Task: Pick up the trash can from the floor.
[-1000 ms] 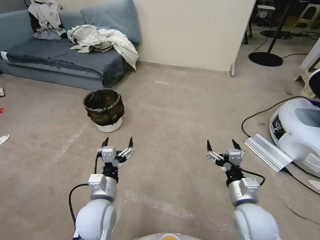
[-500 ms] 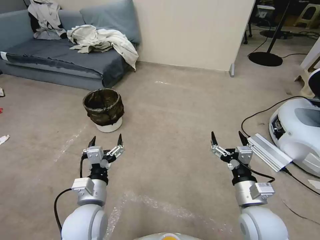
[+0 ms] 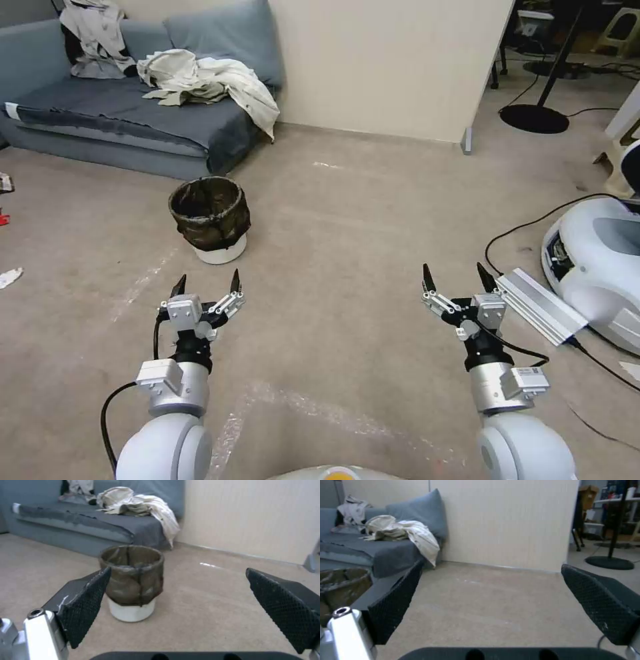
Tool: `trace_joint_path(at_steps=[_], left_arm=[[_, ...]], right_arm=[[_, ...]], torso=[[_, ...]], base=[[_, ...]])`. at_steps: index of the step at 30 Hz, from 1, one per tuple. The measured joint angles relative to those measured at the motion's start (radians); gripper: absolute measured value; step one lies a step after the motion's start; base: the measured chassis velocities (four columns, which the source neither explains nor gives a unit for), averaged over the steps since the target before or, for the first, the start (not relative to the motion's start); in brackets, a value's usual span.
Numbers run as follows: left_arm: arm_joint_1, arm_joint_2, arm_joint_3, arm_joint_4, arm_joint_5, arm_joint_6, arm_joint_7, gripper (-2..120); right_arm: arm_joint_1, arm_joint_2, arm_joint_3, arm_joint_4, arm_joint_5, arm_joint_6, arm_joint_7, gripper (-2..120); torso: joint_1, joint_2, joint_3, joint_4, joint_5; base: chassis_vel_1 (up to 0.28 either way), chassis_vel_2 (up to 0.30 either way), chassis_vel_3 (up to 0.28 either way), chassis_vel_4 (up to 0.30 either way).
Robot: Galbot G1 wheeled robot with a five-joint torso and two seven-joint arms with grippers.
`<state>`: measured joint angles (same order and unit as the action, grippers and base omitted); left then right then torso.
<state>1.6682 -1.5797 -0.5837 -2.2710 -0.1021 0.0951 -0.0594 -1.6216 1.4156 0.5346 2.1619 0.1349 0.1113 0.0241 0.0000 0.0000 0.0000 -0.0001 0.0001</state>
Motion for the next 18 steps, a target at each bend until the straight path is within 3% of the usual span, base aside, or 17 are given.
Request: trace_joint_path(at_steps=[18], left_arm=[[0.006,-0.018,0.006,-0.002,0.014,-0.007,-0.015,100]], right_arm=[[0.01,-0.007,-0.003,-0.023,0.023,0.025,-0.011,100]], torso=[[0.0,0.0,0.0,0.0,0.0]], base=[[0.091,0.086,0.083,0.089]])
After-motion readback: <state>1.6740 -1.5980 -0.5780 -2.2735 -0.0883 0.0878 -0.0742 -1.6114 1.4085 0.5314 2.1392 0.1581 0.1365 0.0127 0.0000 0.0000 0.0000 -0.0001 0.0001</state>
